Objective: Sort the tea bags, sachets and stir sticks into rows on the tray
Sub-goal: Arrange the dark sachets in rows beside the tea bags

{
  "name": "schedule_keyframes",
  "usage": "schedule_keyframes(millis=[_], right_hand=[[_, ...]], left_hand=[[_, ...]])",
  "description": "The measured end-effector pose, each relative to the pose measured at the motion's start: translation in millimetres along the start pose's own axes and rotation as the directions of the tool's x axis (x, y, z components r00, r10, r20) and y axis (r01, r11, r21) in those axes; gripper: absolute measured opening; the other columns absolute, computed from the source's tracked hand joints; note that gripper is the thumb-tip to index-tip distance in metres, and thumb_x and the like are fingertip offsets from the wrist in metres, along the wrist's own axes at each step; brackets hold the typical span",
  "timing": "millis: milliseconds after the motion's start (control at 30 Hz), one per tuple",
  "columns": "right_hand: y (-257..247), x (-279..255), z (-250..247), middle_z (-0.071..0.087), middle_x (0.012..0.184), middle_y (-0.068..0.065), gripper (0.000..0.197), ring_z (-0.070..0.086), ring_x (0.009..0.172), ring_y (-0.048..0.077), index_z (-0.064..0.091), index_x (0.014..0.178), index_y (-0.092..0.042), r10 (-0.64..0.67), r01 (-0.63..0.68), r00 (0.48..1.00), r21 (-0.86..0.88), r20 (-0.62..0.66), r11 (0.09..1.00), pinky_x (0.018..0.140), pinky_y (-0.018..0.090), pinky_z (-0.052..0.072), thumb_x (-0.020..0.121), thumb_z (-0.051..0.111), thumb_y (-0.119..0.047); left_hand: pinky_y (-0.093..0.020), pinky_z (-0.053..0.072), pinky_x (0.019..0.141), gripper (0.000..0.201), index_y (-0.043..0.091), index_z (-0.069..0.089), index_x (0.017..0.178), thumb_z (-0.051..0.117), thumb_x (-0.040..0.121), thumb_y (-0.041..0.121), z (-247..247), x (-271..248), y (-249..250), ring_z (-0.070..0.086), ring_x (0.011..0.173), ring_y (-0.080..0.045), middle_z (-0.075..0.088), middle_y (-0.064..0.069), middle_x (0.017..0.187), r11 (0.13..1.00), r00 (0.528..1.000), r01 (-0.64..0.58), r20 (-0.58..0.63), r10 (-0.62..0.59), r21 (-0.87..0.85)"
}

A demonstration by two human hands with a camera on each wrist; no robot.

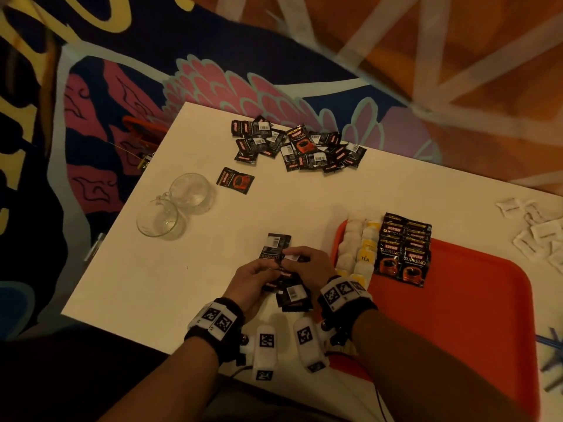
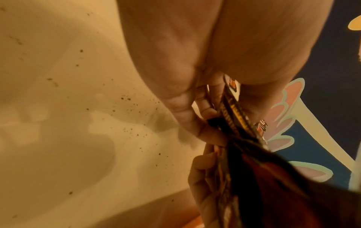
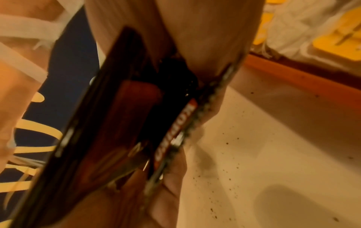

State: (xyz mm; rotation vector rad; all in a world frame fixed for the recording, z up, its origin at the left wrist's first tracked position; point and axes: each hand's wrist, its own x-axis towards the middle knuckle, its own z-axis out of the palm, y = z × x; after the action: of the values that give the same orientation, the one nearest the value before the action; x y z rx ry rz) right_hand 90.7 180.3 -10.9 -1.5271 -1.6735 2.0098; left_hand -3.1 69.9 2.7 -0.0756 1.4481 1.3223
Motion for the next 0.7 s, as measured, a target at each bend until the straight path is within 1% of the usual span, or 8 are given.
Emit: schedule_keyframes(millis=[100,200,300,367,433,567,633,700], right_hand=[[4.1,-4.3,2.8,0.071,0.106,0.008,0.023,0.069,0.093,0.023,0.074,0.089,-0.024,-0.008,0.007,1.0,-0.033,-0.008,0.999,0.083,0.04,0.059,0.079,0.075,-0.004],[6.5,-8.6,4.9,0.071,0.104,0.009,0.026,0.07,0.089,0.025,0.074,0.086,-0.028,-0.002,0.002,1.0,-0.006,-0.01,1.0,0.08,0.043,0.06,0.079,0.075,-0.003],[8.5,-11.8,6.4,0.072,0.1,0.008,0.026,0.071,0.088,0.027,0.075,0.086,-0.028,-0.034,0.034,0.999,-0.043,0.004,0.999,0.08,0.046,0.059,0.078,0.076,-0.004],[9.1,-15.9,6.3,0.073,0.098,0.007,0.025,0.071,0.086,0.027,0.076,0.085,-0.029,-0.051,0.051,0.999,-0.054,0.012,0.997,0.079,0.047,0.059,0.077,0.077,-0.005],[9.3,-20.9,4.0,0.074,0.097,0.005,0.026,0.071,0.086,0.025,0.077,0.085,-0.031,-0.06,0.062,0.998,-0.062,0.027,0.996,0.08,0.046,0.059,0.077,0.077,-0.006],[8.0,-31.7,-8.6,0.07,0.103,-0.001,0.022,0.068,0.093,0.017,0.074,0.09,-0.029,-0.106,0.111,0.993,-0.12,0.046,0.986,0.088,0.039,0.057,0.08,0.074,-0.009],[5.9,-36.5,-18.7,0.069,0.102,-0.006,0.02,0.066,0.094,0.014,0.074,0.091,-0.029,-0.135,0.136,0.991,-0.165,0.016,0.977,0.089,0.037,0.056,0.081,0.073,-0.011],[2.2,-40.0,-28.4,0.069,0.1,-0.008,0.015,0.065,0.094,0.014,0.073,0.09,-0.026,-0.154,0.142,0.987,-0.207,-0.042,0.968,0.09,0.037,0.055,0.085,0.068,-0.012]], left_hand=[[-0.027,0.054,0.065,0.021,0.005,0.062,0.081,0.054,0.091,-0.012,-2.6,-5.8,-3.3,0.068,0.068,-0.017,0.071,-0.01,0.079,1.0,1.0,-0.007,-0.008,0.007,0.015],[-0.03,0.054,0.066,0.017,0.006,0.06,0.082,0.056,0.091,-0.009,-5.9,-11.6,-7.0,0.066,0.074,-0.023,0.068,-0.013,0.084,0.999,0.999,-0.031,-0.023,0.03,-0.031],[-0.034,0.055,0.058,0.009,0.009,0.056,0.091,0.059,0.094,0.001,-6.5,-13.3,-7.0,0.065,0.078,-0.028,0.064,-0.016,0.093,0.993,0.996,-0.057,-0.075,0.049,-0.105],[-0.035,0.056,0.061,0.003,0.009,0.058,0.098,0.06,0.096,0.008,-5.3,-12.5,-6.7,0.065,0.082,-0.028,0.065,-0.016,0.099,0.993,0.989,-0.084,-0.128,0.073,-0.082],[-0.035,0.057,0.07,0.003,0.006,0.061,0.097,0.059,0.096,0.004,-4.0,-9.8,-5.6,0.066,0.084,-0.028,0.066,-0.021,0.102,0.992,0.97,-0.128,-0.207,0.128,0.014],[-0.032,0.057,0.074,0.02,0.01,0.065,0.085,0.059,0.09,-0.009,-8.3,-7.7,4.2,0.069,0.083,-0.028,0.07,-0.021,0.097,0.972,0.874,-0.199,-0.425,0.234,0.125],[-0.027,0.055,0.068,0.022,0.01,0.065,0.084,0.058,0.09,-0.01,-7.4,-14.3,11.8,0.067,0.077,-0.022,0.07,-0.015,0.09,0.971,0.893,-0.208,-0.382,0.238,0.119],[-0.027,0.054,0.066,0.022,0.007,0.067,0.082,0.057,0.089,-0.012,2.0,-26.6,14.0,0.065,0.072,-0.021,0.069,-0.011,0.079,0.962,0.951,-0.207,-0.196,0.241,0.179]])
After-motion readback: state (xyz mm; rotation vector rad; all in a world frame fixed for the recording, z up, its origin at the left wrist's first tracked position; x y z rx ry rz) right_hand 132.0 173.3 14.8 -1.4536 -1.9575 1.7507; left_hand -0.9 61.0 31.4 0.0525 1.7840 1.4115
